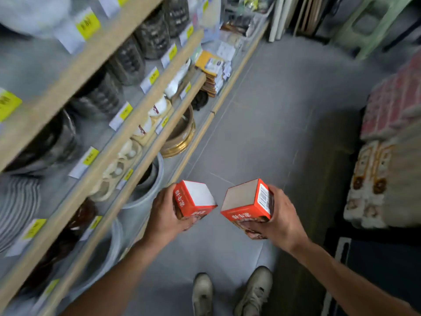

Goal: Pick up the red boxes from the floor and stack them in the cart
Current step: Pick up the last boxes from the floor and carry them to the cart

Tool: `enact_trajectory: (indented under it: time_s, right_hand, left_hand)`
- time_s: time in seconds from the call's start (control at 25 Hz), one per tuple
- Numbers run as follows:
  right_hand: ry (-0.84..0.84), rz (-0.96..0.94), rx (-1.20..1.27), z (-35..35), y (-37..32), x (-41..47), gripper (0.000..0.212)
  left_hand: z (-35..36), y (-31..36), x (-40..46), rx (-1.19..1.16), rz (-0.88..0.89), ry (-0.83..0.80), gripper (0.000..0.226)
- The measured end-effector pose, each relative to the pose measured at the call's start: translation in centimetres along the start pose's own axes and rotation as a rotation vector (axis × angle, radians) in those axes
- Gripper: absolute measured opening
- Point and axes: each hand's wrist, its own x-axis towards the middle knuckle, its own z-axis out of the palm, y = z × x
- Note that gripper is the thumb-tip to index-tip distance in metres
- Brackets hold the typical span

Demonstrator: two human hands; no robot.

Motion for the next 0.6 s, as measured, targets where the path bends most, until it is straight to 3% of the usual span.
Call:
enact_trajectory:
  time_s: [0.24, 0.6]
  right_hand:
    - [0.155, -0.093, 0.039, -11.3, -12.5, -7.3, 0.103]
    - [0.345, -0.250, -0.001, -20.5, -24.0, -15.4, 0.106]
  left_hand:
    - [-12.0, 14.0, -3.0, -0.080, 0.121, 0.073, 0.106]
    - [-22.8, 26.8, -6.8, -0.134, 0.380, 0.166, 0.105]
